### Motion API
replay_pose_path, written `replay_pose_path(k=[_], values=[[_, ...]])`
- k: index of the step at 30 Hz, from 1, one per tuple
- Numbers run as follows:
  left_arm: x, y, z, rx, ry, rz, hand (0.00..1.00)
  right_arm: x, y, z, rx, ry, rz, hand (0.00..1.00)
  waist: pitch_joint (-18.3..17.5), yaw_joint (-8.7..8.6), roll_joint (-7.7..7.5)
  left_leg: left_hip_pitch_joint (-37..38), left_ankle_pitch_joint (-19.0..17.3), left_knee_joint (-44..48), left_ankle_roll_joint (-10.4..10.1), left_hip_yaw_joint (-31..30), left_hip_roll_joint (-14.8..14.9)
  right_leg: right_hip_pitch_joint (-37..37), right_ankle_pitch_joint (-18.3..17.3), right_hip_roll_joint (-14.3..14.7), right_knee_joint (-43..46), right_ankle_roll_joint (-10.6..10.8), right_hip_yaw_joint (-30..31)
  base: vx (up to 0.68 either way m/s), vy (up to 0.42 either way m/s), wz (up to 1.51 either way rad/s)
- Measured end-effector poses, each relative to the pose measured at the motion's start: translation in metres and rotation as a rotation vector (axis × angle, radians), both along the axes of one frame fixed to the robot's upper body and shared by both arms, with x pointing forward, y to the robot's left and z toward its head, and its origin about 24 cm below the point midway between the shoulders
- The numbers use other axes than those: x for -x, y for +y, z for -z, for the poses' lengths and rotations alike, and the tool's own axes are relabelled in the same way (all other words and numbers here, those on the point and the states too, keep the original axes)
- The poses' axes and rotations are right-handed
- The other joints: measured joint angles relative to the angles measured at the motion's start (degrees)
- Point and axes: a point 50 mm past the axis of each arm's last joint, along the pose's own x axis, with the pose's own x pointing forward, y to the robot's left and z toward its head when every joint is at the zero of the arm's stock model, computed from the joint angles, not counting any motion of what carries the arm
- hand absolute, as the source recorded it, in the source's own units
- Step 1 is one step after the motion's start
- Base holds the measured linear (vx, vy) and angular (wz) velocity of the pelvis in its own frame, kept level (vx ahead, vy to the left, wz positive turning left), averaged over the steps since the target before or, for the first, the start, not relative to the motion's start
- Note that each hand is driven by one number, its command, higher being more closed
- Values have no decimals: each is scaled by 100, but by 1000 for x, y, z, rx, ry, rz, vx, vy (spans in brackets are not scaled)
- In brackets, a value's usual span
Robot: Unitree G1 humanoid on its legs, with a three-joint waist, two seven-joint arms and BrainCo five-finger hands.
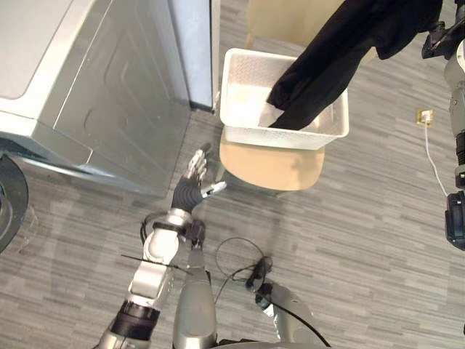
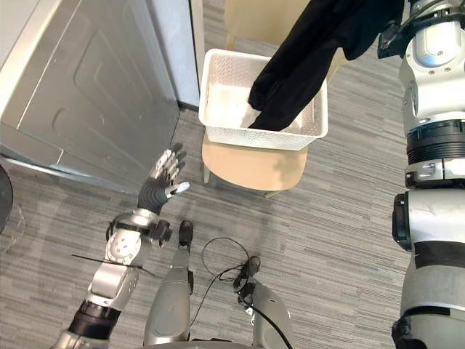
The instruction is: Pick up the laundry basket with both hands and put the clothes into the washing machine.
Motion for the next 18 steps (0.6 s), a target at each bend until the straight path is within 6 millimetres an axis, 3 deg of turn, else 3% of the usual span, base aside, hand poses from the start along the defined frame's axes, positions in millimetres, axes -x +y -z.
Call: replay_pose_path(k=[3,6,10,12,14,18], values=[[-10,1,-24,-48,-105,-29,0,2,15,-2,43,-13,-60,100,-257,-111,-27,185,-22,-6,-7,183,14,241,25,83,-311,29,108,56,-29,-17],[-15,1,-39,-82,-173,-55,0,4,23,9,80,-10,-95,100,-676,-216,-75,317,-61,-15,-52,342,67,431,117,188,-589,2,172,48,-43,-19],[-21,-2,-62,-125,-267,-60,0,15,37,7,113,-64,-152,100,-924,-356,-42,441,-61,-24,-53,475,85,510,169,221,-718,7,216,7,-44,-18],[-26,-7,-77,-147,-322,-46,0,21,43,2,113,-105,-193,100,-961,-394,-13,417,-61,-16,-52,464,102,490,265,256,-829,-19,293,-36,-6,-19],[-44,-24,-97,-230,-371,-1,0,29,52,-6,100,-161,-243,100,-964,-405,-3,245,-57,-13,-47,449,137,293,397,299,-894,-55,345,-101,8,-22],[-67,-42,-105,-306,-323,29,0,29,76,-14,74,-185,-346,100,-956,-450,7,26,-18,-9,-1,474,117,7,529,279,-878,-64,441,-104,14,-15]])
